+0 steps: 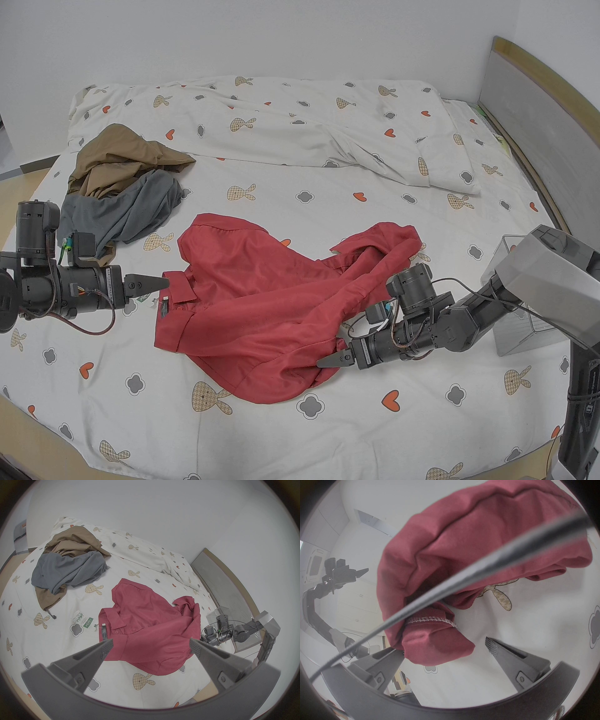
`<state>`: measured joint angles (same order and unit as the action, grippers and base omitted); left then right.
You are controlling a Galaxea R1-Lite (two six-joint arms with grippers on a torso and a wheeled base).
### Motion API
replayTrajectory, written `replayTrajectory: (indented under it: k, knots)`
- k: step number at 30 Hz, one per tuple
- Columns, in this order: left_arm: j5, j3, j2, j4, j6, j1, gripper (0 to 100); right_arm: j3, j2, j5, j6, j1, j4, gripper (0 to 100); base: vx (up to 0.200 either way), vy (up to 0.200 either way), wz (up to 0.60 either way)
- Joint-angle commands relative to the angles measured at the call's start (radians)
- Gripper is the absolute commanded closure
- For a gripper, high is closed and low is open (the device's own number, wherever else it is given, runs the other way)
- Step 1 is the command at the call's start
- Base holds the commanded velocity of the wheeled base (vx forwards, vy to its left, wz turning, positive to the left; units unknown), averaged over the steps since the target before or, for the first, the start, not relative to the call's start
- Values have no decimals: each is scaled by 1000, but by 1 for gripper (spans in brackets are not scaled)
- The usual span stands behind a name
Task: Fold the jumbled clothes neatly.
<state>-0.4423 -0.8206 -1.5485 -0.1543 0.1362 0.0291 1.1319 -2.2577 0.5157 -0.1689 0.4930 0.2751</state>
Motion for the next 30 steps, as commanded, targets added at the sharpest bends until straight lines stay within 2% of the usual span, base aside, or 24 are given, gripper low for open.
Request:
replayTrajectory:
  k: [1, 2, 3, 9, 13, 17, 18, 19, 23, 25, 26, 30]
  knots:
    - [-1, 0, -4, -1, 0, 0, 0, 19, -20, 0, 0, 2, 1, 0, 0, 0, 0]
    - [-1, 0, -4, -1, 0, 0, 0, 19, -20, 0, 0, 2, 1, 0, 0, 0, 0]
    - [-1, 0, -5, -1, 0, 0, 0, 22, -23, 0, -1, 4, 1, 100, 0, 0, 0]
    - [-1, 0, -8, -1, 0, 0, 0, 14, -10, 3, -1, 10, -2, 100, 0, 0, 0]
    - [1, 0, -13, -1, 0, 5, 0, -23, 78, 7, -32, 38, -14, 100, 0, 0, 0]
    - [1, 1, -13, -1, -1, 5, 0, -61, 216, 9, -187, 111, -68, 100, 0, 0, 0]
    - [1, 1, -13, -1, -1, 5, 0, -52, 274, 13, -282, 141, -131, 100, 0, 0, 0]
    - [1, 1, -13, 1, -1, 5, 0, -37, 310, 21, -340, 157, -183, 100, 0, 0, 0]
    - [2, 3, -16, 1, -1, 15, 0, 75, 388, 63, -491, 199, -418, 100, 0, 0, 0]
    - [2, 3, -15, 1, -1, 17, 0, 115, 392, 78, -512, 203, -481, 100, 0, 0, 0]
    - [4, 6, -13, 1, -1, 20, 0, 183, 389, 109, -538, 203, -594, 100, 0, 0, 0]
    - [4, 9, -8, 1, 0, 26, 0, 356, 368, 194, -560, 200, -849, 100, 0, 0, 0]
